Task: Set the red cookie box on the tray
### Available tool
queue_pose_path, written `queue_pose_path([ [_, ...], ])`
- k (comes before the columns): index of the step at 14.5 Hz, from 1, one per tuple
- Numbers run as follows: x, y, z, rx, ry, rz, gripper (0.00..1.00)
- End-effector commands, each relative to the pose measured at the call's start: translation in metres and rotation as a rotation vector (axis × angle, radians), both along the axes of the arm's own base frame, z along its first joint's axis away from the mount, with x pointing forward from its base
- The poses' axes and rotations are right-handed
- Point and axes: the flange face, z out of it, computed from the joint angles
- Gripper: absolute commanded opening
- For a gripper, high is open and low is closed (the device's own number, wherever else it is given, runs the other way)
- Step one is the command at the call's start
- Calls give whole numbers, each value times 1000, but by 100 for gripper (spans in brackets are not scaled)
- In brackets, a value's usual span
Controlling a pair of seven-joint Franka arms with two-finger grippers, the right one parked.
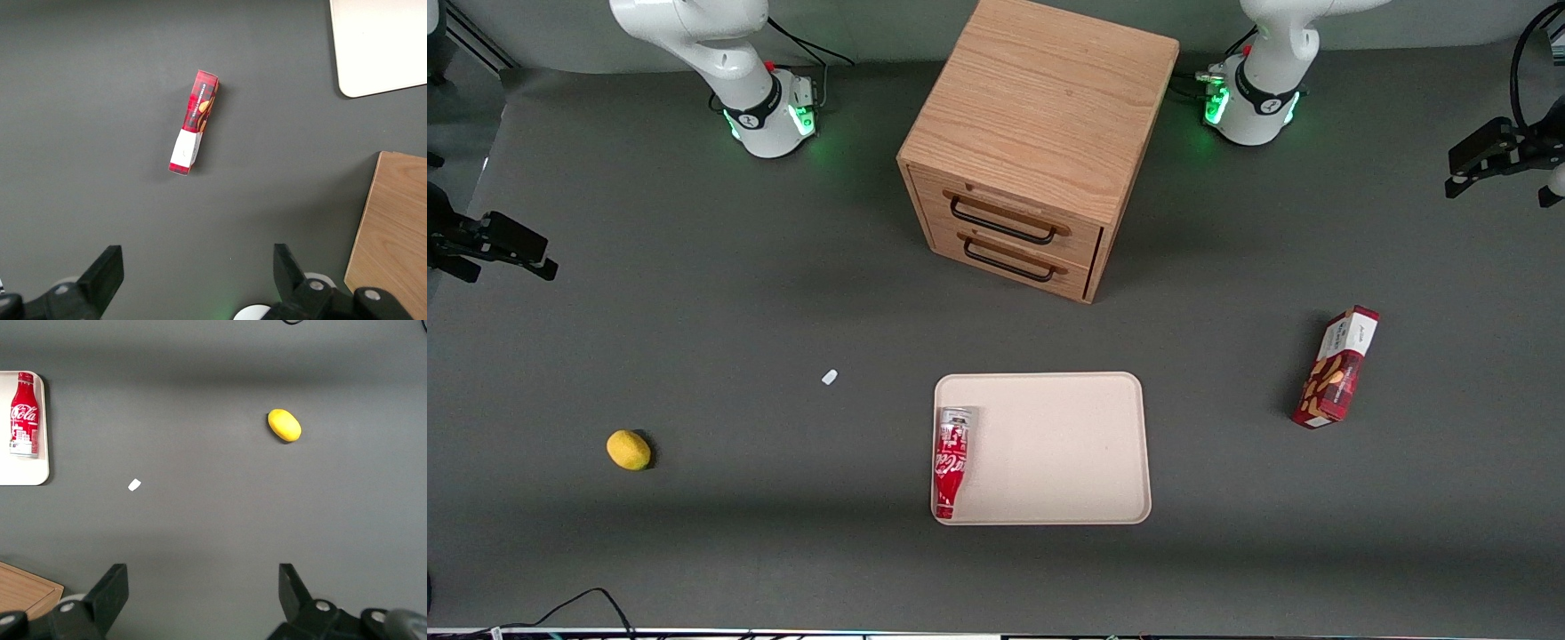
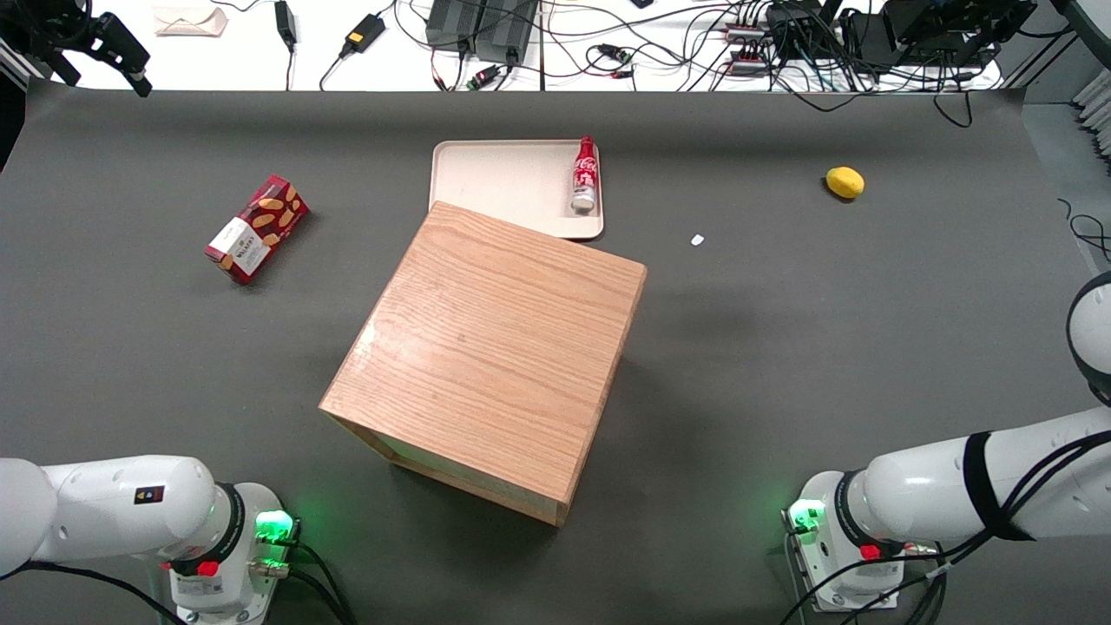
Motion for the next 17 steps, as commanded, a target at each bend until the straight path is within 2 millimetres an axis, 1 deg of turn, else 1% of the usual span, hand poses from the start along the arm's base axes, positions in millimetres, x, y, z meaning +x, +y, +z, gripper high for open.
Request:
queue_pose_path([
  [1, 12, 4, -26, -2, 54, -37, 100],
  [3, 27, 6, -57, 4, 73, -47, 100],
  [5, 41, 9, -95, 14, 68, -62, 100],
  [7, 52, 12, -141, 48, 40, -115, 100],
  [10, 62, 21, -200, 40, 18, -172, 100],
  [12, 66, 20, -232, 34, 24, -180, 100],
  [13, 69, 21, -251, 31, 17, -183, 100],
  [16, 67, 21, -312, 25, -46, -218, 100],
  [17, 67, 20, -329, 22, -54, -224, 100],
])
